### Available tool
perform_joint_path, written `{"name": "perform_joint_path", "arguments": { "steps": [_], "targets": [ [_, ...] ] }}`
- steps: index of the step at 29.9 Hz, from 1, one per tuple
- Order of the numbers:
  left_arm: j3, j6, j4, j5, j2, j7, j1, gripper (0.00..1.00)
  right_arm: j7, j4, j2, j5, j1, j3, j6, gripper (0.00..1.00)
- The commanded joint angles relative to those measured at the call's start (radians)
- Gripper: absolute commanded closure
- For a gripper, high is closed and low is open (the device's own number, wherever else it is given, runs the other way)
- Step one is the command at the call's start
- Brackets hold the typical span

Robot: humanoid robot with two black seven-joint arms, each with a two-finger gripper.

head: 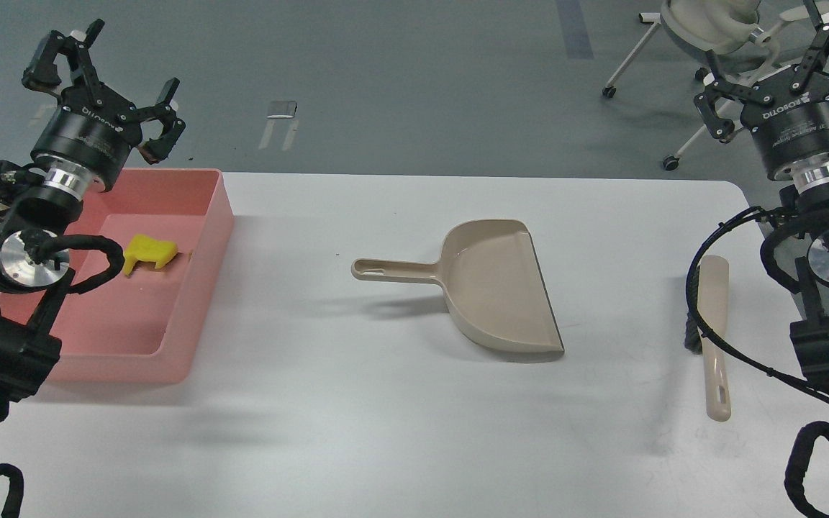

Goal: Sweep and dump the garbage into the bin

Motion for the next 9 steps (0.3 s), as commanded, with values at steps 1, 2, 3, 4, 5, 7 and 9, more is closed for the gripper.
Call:
{"name": "perform_joint_path", "arguments": {
  "steps": [1,2,3,4,5,7,9],
  "targets": [
    [0.001,0.002,0.001,-0.001,0.000,0.002,-0.001,0.03,0.000,-0.001,-0.001,0.000,0.000,0.000,0.001,0.00],
    [0.002,0.002,0.001,-0.001,0.000,0.002,-0.001,0.03,0.000,-0.001,-0.001,0.000,0.000,0.000,0.001,0.00],
    [0.002,0.002,0.001,-0.001,0.000,0.002,-0.001,0.03,0.003,-0.001,-0.001,0.000,0.000,0.000,0.001,0.00],
    [0.004,0.002,0.001,-0.001,0.000,0.002,-0.001,0.03,0.003,-0.001,-0.001,0.000,0.000,0.000,0.001,0.00],
    [0.004,0.002,0.001,-0.001,0.000,0.002,-0.001,0.03,0.003,-0.001,-0.001,0.000,0.000,0.000,0.001,0.00],
    [0.004,0.002,0.001,-0.001,0.000,0.002,-0.002,0.03,0.003,-0.001,-0.001,0.000,0.000,0.000,0.002,0.00],
    [0.004,0.002,0.001,-0.001,0.000,0.002,-0.002,0.03,0.006,0.002,-0.002,-0.002,0.000,0.002,0.002,0.00]
  ]
}}
